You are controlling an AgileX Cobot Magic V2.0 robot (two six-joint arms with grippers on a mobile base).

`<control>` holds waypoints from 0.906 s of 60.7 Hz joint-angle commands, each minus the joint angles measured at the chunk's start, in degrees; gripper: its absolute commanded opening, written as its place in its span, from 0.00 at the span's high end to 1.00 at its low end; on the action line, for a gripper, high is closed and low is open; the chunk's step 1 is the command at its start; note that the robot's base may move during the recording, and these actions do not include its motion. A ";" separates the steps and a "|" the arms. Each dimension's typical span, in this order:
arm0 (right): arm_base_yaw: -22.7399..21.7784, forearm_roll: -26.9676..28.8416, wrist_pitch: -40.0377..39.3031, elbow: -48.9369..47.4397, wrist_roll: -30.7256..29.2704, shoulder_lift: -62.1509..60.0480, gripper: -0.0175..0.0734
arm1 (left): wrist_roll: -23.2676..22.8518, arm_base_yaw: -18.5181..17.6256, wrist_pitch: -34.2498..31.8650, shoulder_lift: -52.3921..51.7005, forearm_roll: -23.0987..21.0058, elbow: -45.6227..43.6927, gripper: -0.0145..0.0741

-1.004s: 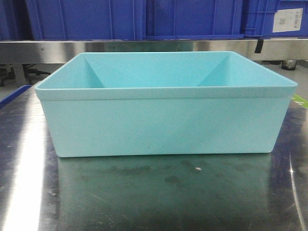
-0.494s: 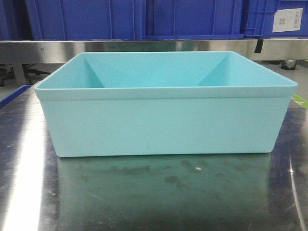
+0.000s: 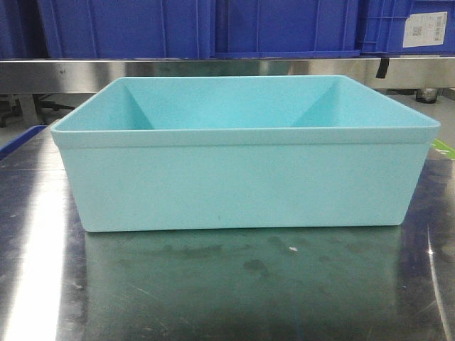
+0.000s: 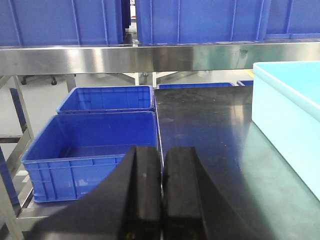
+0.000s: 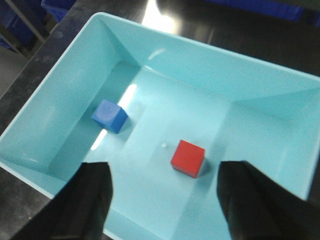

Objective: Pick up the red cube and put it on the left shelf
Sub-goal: 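Lower the open right gripper into the bin around the red cube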

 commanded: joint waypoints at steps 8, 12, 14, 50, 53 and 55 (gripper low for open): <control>2.98 2.32 3.84 -11.37 0.21 7.04 0.15 | -0.05 0.02 -5.04 -0.94 -0.29 1.32 0.72; 3.89 1.84 6.74 -14.55 2.05 10.29 0.15 | -0.05 0.02 -5.04 -0.94 -0.29 1.32 0.72; 4.13 1.20 8.39 -15.76 3.42 11.97 0.15 | -0.05 0.02 -5.04 -0.94 -0.29 1.32 0.72; 5.47 -12.32 19.27 -23.31 22.48 26.39 0.15 | -0.05 0.02 -5.04 -0.94 -0.29 1.32 0.72; 5.54 -12.32 18.94 -23.31 22.75 27.21 0.15 | -0.05 0.02 -5.04 -0.94 -0.29 1.32 0.72; 5.54 -12.32 18.87 -23.31 22.80 27.78 0.15 | -0.05 0.02 -5.04 -0.94 -0.29 1.32 0.72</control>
